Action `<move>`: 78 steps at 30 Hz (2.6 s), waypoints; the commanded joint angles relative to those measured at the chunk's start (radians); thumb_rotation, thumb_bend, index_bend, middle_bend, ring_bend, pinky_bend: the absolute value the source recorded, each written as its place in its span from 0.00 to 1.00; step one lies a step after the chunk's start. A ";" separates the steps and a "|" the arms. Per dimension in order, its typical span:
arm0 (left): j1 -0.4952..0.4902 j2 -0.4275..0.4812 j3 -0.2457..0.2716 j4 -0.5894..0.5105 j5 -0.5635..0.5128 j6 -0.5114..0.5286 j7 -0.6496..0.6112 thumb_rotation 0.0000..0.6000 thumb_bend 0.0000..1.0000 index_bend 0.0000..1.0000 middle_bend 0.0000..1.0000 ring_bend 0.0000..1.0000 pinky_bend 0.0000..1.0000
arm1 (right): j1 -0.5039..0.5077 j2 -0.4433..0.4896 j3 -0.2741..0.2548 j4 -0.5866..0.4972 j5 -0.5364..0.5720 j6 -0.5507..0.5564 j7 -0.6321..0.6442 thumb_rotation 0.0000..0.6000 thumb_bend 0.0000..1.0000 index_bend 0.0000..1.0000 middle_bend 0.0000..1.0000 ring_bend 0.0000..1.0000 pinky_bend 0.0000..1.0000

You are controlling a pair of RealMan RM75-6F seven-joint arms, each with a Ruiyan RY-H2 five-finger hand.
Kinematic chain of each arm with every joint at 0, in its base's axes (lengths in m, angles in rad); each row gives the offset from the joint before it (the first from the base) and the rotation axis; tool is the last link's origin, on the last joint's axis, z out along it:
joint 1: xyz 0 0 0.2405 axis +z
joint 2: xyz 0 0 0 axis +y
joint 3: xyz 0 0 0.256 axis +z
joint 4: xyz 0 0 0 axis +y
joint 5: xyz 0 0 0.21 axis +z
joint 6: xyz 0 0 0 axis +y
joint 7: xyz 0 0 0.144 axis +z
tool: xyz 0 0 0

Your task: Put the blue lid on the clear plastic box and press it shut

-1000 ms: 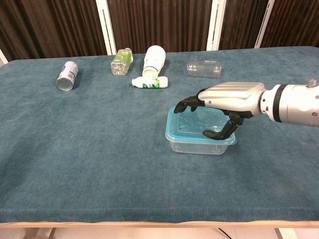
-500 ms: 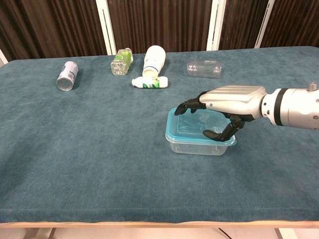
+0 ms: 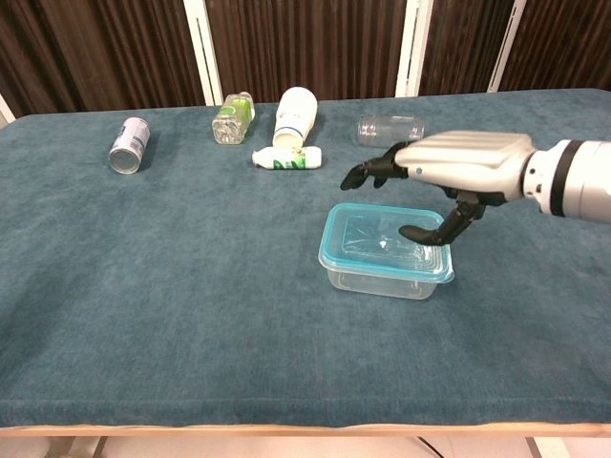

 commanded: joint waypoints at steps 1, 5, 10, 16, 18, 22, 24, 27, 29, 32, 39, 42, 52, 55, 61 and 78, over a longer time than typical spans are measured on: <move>0.000 0.000 0.000 -0.001 0.000 0.001 0.000 1.00 0.40 0.28 0.19 0.12 0.29 | -0.011 0.026 -0.009 -0.032 -0.036 0.023 0.021 1.00 0.61 0.25 0.24 0.22 0.18; 0.001 0.000 0.001 -0.001 0.001 0.001 0.002 1.00 0.40 0.28 0.19 0.12 0.29 | -0.012 0.056 -0.041 -0.073 -0.083 0.017 0.061 1.00 0.61 0.25 0.24 0.22 0.18; 0.002 0.001 0.001 -0.001 0.001 0.003 0.000 1.00 0.40 0.28 0.19 0.12 0.29 | -0.013 0.082 -0.076 -0.100 -0.138 0.014 0.079 1.00 0.61 0.26 0.24 0.22 0.18; 0.001 0.000 0.002 -0.001 0.002 0.000 0.002 1.00 0.40 0.28 0.19 0.12 0.29 | -0.017 0.094 -0.096 -0.114 -0.159 0.009 0.074 1.00 0.61 0.26 0.24 0.22 0.18; 0.001 0.000 0.001 -0.001 0.002 0.000 0.004 1.00 0.40 0.28 0.19 0.12 0.29 | -0.015 0.096 -0.099 -0.115 -0.157 0.001 0.081 1.00 0.61 0.26 0.24 0.22 0.18; 0.001 0.000 0.000 -0.002 0.000 0.001 0.002 1.00 0.40 0.28 0.19 0.12 0.29 | -0.013 0.094 -0.103 -0.109 -0.154 -0.014 0.086 1.00 0.61 0.26 0.24 0.22 0.18; 0.001 0.001 0.000 -0.002 -0.001 0.001 0.000 1.00 0.40 0.28 0.19 0.12 0.29 | -0.012 0.088 -0.103 -0.099 -0.147 -0.025 0.084 1.00 0.61 0.26 0.24 0.22 0.18; 0.001 0.001 0.000 -0.001 -0.002 0.001 -0.001 1.00 0.40 0.28 0.19 0.12 0.29 | -0.009 0.078 -0.102 -0.090 -0.141 -0.036 0.090 1.00 0.61 0.26 0.24 0.22 0.18; 0.001 0.002 0.000 -0.001 -0.002 0.001 -0.002 1.00 0.40 0.28 0.19 0.12 0.29 | -0.007 0.072 -0.102 -0.085 -0.142 -0.038 0.094 1.00 0.61 0.26 0.24 0.22 0.18; 0.001 0.002 -0.001 -0.001 -0.003 0.002 -0.004 1.00 0.40 0.28 0.19 0.12 0.29 | -0.004 0.067 -0.102 -0.078 -0.143 -0.044 0.097 1.00 0.61 0.26 0.24 0.22 0.18; 0.002 0.003 0.000 -0.001 -0.002 0.002 -0.006 1.00 0.40 0.28 0.19 0.12 0.29 | -0.003 0.060 -0.101 -0.072 -0.144 -0.046 0.105 1.00 0.61 0.26 0.24 0.22 0.18; 0.001 0.003 0.002 -0.002 0.001 0.000 -0.004 1.00 0.40 0.28 0.19 0.12 0.29 | 0.004 0.050 -0.099 -0.072 -0.151 -0.048 0.116 1.00 0.61 0.26 0.24 0.22 0.18; 0.003 0.006 0.002 -0.004 0.001 0.004 -0.008 1.00 0.40 0.28 0.19 0.12 0.29 | 0.007 0.028 -0.107 -0.053 -0.155 -0.058 0.122 1.00 0.61 0.26 0.24 0.22 0.18; 0.004 0.007 0.002 -0.004 0.001 0.006 -0.010 1.00 0.40 0.28 0.19 0.12 0.29 | 0.005 0.025 -0.111 -0.045 -0.152 -0.061 0.126 1.00 0.61 0.26 0.24 0.22 0.18; 0.005 0.007 0.002 -0.004 0.002 0.008 -0.010 1.00 0.40 0.28 0.20 0.12 0.29 | 0.003 0.020 -0.117 -0.030 -0.153 -0.061 0.136 1.00 0.61 0.26 0.24 0.22 0.18; 0.006 0.008 0.002 -0.005 0.003 0.009 -0.008 1.00 0.40 0.28 0.20 0.12 0.29 | -0.001 0.009 -0.134 0.007 -0.170 -0.053 0.183 1.00 0.61 0.26 0.24 0.22 0.18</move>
